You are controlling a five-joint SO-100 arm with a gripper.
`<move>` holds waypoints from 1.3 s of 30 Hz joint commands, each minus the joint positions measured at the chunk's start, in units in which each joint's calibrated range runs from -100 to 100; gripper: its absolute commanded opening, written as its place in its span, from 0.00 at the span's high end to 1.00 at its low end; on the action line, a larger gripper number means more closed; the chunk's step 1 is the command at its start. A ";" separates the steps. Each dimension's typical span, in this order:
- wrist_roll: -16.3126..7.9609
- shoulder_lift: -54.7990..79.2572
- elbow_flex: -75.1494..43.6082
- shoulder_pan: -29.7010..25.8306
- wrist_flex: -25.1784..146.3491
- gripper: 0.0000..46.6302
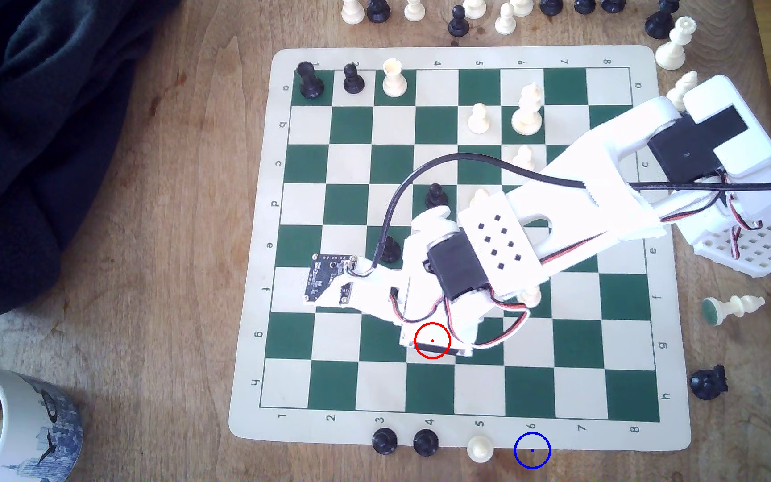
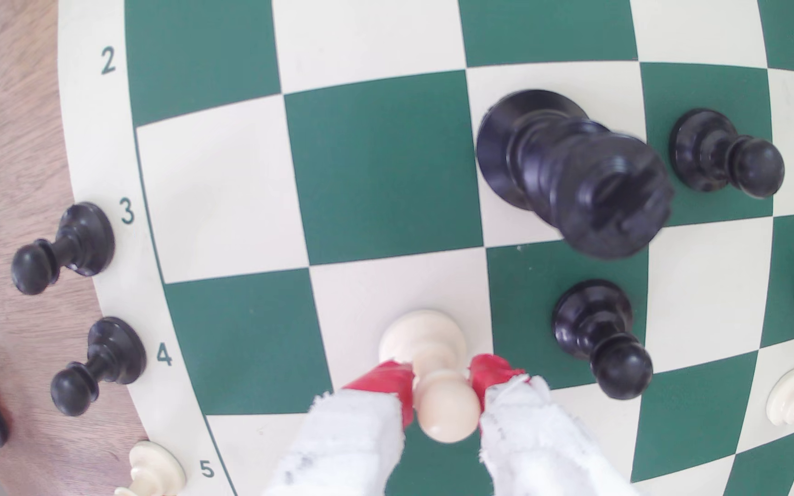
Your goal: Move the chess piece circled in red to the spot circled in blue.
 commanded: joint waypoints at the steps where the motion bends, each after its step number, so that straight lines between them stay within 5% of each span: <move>1: 0.29 -2.15 -4.51 -0.92 0.07 0.93; 14: 0.54 -13.36 -14.57 -2.95 11.86 0.96; 25: 2.74 -28.55 6.74 -18.05 6.78 0.99; 39: 4.44 -17.09 10.45 -21.65 -0.02 0.99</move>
